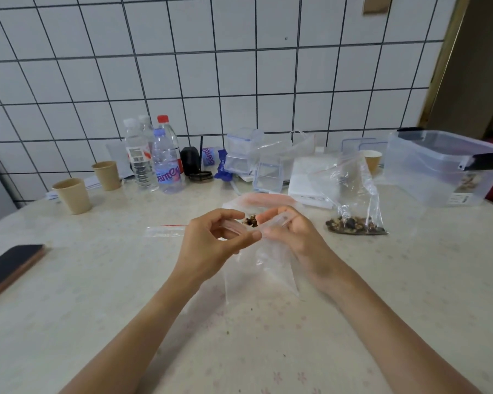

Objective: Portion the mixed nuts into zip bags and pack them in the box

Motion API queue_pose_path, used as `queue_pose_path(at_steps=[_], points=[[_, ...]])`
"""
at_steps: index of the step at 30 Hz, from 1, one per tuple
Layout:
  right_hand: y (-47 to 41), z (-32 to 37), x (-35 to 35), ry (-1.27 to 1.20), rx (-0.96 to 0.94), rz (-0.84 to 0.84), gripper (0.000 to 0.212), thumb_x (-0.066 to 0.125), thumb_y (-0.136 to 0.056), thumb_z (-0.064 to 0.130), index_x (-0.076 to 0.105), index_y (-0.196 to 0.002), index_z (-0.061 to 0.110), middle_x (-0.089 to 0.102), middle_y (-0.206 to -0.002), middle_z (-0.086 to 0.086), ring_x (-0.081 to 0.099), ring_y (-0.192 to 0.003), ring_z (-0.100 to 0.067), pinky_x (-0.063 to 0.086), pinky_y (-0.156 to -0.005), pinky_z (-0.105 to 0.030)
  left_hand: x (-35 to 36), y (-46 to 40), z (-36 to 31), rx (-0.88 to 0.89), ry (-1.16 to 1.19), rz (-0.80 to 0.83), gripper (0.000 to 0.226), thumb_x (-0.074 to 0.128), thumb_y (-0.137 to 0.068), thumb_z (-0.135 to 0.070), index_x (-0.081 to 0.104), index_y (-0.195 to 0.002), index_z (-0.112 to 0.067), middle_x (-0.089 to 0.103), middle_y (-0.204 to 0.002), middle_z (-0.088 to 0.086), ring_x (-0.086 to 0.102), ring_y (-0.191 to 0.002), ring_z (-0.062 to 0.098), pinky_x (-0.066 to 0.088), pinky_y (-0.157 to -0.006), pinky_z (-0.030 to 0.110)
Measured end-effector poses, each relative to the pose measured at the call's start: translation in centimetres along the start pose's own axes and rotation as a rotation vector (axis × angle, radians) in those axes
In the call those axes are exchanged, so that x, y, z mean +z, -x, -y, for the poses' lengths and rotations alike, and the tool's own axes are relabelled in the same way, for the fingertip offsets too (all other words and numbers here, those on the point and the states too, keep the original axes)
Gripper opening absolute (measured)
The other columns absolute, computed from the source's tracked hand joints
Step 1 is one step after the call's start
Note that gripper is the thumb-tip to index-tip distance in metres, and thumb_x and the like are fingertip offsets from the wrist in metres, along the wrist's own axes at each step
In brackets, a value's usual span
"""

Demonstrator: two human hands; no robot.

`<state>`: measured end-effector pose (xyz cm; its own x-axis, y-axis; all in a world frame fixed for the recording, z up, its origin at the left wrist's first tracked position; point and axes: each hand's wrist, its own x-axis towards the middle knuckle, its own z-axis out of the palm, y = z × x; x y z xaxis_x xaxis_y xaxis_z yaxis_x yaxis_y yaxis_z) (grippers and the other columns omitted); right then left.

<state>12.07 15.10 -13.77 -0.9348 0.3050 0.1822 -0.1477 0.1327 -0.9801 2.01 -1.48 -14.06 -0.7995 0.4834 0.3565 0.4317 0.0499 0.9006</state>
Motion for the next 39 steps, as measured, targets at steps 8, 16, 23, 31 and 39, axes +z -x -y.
queue_pose_path(at_steps=[8,16,23,31,39], points=[[-0.9,0.3,0.2,-0.039,0.02,-0.276,0.017,0.055,-0.095,0.001,0.071,-0.095,0.006,0.078,-0.105,-0.002,0.071,-0.103,-0.024,0.056,-0.093,-0.034,0.7,-0.1,0.5,-0.075,0.1,-0.102,0.034,0.094,-0.073,-0.016,0.076,-0.102,-0.021,0.076,-0.077,0.0,0.074,-0.074,0.015,0.062,-0.066,0.027],[-0.6,-0.5,0.4,0.34,-0.344,-0.387,0.018,0.062,-0.095,0.001,0.075,-0.095,0.015,0.071,-0.1,0.007,0.065,-0.093,-0.005,0.046,-0.078,-0.012,0.4,-0.3,0.6,-0.085,0.023,-0.265,0.011,0.078,-0.092,-0.024,0.071,-0.088,-0.017,0.073,-0.073,0.006,0.074,-0.067,0.017,0.061,-0.063,0.034],[-0.5,-0.7,-0.2,0.45,-0.391,-0.534,0.017,0.065,-0.082,-0.003,0.066,-0.087,0.014,0.065,-0.089,-0.001,0.061,-0.08,-0.011,0.047,-0.071,-0.018,-0.2,-0.5,0.8,0.014,-0.271,-0.323,0.014,0.069,-0.096,-0.029,0.056,-0.091,-0.029,0.069,-0.075,-0.005,0.071,-0.063,0.01,0.059,-0.061,0.034],[-0.6,0.0,-1.2,-0.081,0.08,-0.384,0.004,0.068,-0.09,0.003,0.071,-0.093,0.002,0.072,-0.066,-0.008,0.071,-0.065,-0.019,0.058,-0.059,-0.034,-1.1,-0.4,-0.7,-0.299,0.468,-0.103,0.027,0.078,-0.088,-0.022,0.073,-0.103,0.0,0.079,-0.097,0.016,0.078,-0.091,0.022,0.062,-0.072,0.027],[-0.6,0.5,-1.0,-0.639,0.177,-0.147,0.016,0.058,-0.099,0.007,0.071,-0.091,0.001,0.075,-0.088,-0.017,0.076,-0.083,-0.029,0.062,-0.07,-0.036,-0.8,-1.0,-1.3,-0.592,1.079,0.106,0.006,0.078,-0.081,-0.014,0.082,-0.081,-0.009,0.076,-0.096,0.006,0.074,-0.081,0.01,0.062,-0.065,0.023]])
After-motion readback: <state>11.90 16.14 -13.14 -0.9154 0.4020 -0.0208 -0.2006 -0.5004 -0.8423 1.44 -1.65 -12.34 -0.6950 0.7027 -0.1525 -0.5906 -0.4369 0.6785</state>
